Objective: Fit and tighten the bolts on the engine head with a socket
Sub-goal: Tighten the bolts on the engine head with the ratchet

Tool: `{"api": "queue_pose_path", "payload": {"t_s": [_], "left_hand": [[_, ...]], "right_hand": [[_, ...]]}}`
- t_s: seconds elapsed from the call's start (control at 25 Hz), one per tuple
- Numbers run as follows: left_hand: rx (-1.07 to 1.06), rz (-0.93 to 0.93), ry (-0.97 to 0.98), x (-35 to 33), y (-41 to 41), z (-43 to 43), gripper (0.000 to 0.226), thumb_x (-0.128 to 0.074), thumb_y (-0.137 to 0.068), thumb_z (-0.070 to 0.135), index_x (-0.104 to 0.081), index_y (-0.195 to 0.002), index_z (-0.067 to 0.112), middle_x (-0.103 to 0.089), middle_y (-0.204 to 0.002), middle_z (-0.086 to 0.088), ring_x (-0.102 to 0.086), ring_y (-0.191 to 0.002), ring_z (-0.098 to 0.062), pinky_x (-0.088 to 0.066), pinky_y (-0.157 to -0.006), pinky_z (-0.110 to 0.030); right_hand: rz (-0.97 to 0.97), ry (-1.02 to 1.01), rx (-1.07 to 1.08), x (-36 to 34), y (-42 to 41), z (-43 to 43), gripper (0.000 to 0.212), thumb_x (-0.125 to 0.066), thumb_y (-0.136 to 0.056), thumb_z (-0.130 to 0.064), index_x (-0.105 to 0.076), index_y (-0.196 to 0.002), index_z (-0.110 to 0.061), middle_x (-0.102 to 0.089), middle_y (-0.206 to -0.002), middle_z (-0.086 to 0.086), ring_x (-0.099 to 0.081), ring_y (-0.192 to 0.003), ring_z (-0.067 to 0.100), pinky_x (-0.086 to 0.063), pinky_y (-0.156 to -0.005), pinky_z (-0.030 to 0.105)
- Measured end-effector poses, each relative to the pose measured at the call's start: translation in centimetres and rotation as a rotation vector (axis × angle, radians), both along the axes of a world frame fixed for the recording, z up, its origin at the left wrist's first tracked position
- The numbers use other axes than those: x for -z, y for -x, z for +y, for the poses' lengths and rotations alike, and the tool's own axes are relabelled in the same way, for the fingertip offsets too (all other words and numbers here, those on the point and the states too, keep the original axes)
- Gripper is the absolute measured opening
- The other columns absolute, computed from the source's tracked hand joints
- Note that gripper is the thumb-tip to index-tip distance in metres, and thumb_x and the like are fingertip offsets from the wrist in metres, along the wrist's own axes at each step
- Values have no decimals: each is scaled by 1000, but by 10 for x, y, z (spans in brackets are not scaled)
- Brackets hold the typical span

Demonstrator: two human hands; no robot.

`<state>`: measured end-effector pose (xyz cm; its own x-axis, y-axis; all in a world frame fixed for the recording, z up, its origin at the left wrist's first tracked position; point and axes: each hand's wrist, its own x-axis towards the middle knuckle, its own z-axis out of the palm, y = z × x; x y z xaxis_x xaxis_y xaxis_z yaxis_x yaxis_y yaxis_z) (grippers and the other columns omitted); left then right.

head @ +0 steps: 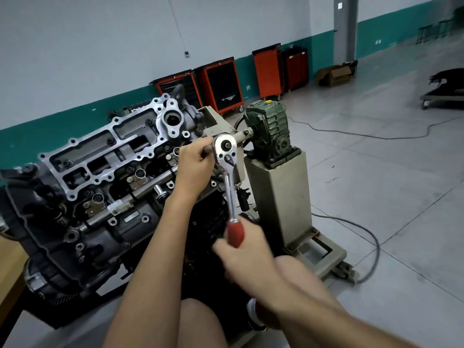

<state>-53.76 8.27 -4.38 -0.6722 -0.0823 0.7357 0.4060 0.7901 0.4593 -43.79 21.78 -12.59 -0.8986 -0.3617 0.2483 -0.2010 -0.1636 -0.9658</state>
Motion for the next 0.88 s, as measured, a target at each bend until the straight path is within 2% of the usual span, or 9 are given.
{"api": "queue_pose_path", "payload": {"t_s": [0.08,0.2,0.32,0.4,0.48,0.6,0.68,0.76,0.88], "left_hand": [[10,13,18,0,0,2,18,-50,-80,-6,-51,-63,-10,-53,-59,-22,-40,-53,-15,-33,-48,-29],[14,32,37,-3,0,6,22,-46,-81,2,-53,-66,-11,-49,-57,-21,-32,-53,-4,-26,-49,-21],[3,35,22,-3,1,6,21,-49,-85,-1,-54,-66,-11,-45,-55,-18,-31,-51,-4,-23,-48,-16],[-1,43,4,-1,2,5,24,-49,-86,-1,-52,-64,-11,-43,-53,-15,-31,-50,-3,-23,-48,-15],[-7,53,-18,2,2,4,25,-48,-86,-3,-48,-61,-9,-43,-52,-10,-31,-49,-2,-24,-47,-14],[-17,41,-13,2,3,5,23,-49,-84,-8,-47,-61,-10,-50,-55,-21,-38,-51,-16,-32,-49,-30],[-25,50,-10,2,3,4,25,-52,-82,-11,-44,-59,-9,-48,-55,-23,-34,-52,-11,-29,-50,-30],[-27,51,4,2,3,3,27,-55,-83,-11,-43,-58,-9,-47,-55,-23,-31,-53,-6,-26,-50,-27],[16,24,15,0,2,4,26,-52,-82,-1,-45,-58,-8,-48,-54,-22,-33,-53,-9,-26,-50,-27]], "right_hand": [[243,-252,38,-2,38,48,37,-59,-75,5,-39,-58,-21,-36,-46,-11,-32,-42,6,-30,-42,20],[677,-670,82,-43,108,103,30,-62,-76,5,-45,-67,-17,-43,-52,-7,-37,-45,10,-29,-47,15],[905,-800,205,-70,140,118,32,-65,-75,-1,-41,-73,-23,-38,-50,-12,-39,-44,1,-28,-47,10],[814,-700,217,-52,124,109,35,-65,-75,-1,-41,-71,-25,-40,-52,-10,-39,-44,5,-30,-48,13],[579,-456,165,-18,85,83,35,-65,-76,0,-41,-66,-24,-40,-51,-8,-36,-45,7,-33,-47,22],[178,-75,136,7,21,20,33,-61,-73,-4,-38,-59,-23,-35,-47,-9,-32,-43,7,-31,-42,22],[-18,131,60,8,-7,-21,24,-55,-70,-10,-38,-59,-23,-33,-45,-8,-34,-39,11,-31,-38,22],[-65,155,31,6,-11,-28,22,-54,-70,-11,-38,-60,-23,-33,-45,-8,-34,-37,11,-32,-37,21],[154,-121,59,8,24,24,35,-59,-76,1,-38,-60,-22,-38,-45,-11,-32,-40,2,-31,-41,16]]}}
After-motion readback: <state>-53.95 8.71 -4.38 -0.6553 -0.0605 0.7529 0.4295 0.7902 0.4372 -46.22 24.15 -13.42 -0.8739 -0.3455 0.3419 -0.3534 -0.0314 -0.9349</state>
